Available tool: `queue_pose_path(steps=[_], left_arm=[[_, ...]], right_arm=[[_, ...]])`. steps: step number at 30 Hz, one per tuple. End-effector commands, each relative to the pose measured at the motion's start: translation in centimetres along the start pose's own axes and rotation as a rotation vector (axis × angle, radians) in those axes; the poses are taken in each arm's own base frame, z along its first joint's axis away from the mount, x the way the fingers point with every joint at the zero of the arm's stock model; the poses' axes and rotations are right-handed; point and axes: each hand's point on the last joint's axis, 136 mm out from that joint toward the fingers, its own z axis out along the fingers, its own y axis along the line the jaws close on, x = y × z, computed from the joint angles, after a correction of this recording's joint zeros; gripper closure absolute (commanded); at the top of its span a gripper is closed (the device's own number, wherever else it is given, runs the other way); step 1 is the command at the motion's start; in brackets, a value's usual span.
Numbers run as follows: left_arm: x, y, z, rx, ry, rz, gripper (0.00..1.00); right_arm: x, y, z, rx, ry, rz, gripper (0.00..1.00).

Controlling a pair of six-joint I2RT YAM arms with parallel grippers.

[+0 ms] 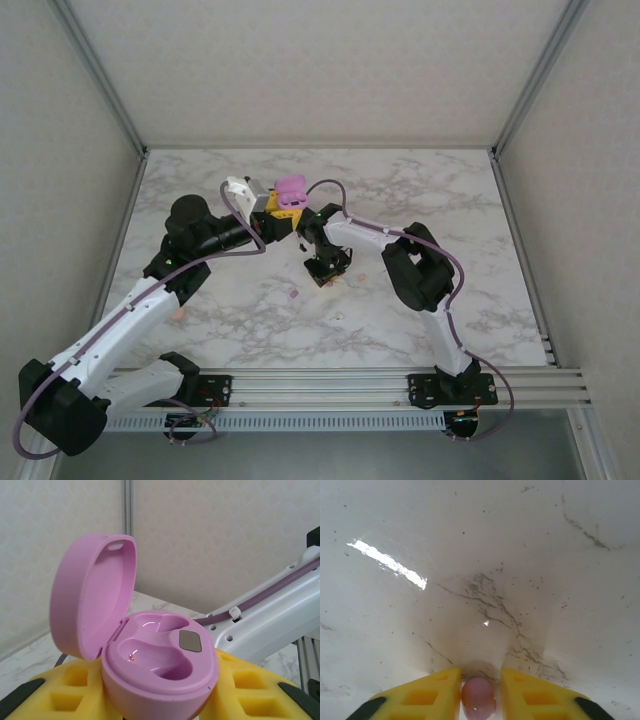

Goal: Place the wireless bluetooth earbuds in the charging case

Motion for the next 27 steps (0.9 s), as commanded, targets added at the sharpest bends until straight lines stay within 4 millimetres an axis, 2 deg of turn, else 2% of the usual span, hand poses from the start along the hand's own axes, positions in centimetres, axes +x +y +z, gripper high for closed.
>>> queue_pose_path(steps=[1, 4, 9, 15, 18, 21, 27], left_arm=[[-2.0, -0.5, 0.0, 0.012, -0.045, 0.040, 0.70], [-1.9, -0.5, 0.0, 0.010, -0.043, 0.041, 0.70], [-1.8, -0.5, 0.1, 0.010, -0.041, 0.039, 0.70], [-1.9, -0.4, 0.1, 0.007, -0.043, 0.040, 0.70], [-1.8, -0.3, 0.1, 0.002, -0.040, 0.040, 0.70], [-1.7, -0.2, 0.2, -0.002, -0.037, 0.039, 0.70], [-1.3, 0.3, 0.2, -0.025, -0.025, 0.054, 0.70]], right_arm=[[1.0, 0.2, 0.9, 0.018, 0.058, 0.004, 0.73], [1.2, 0.3, 1.4, 0.011, 0.069, -0.001, 0.71], [1.3, 0.3, 1.5, 0.011, 0.069, 0.000, 0.75], [0.9, 0.0, 0.3, 0.023, 0.025, 0.023, 0.80], [0.6, 0.0, -1.3, -0.013, -0.027, 0.059, 0.80], [0.3, -0.2, -3.7, -0.100, -0.100, 0.122, 0.81], [-0.5, -0.4, -10.8, -0.521, -0.294, 0.279, 0.81]])
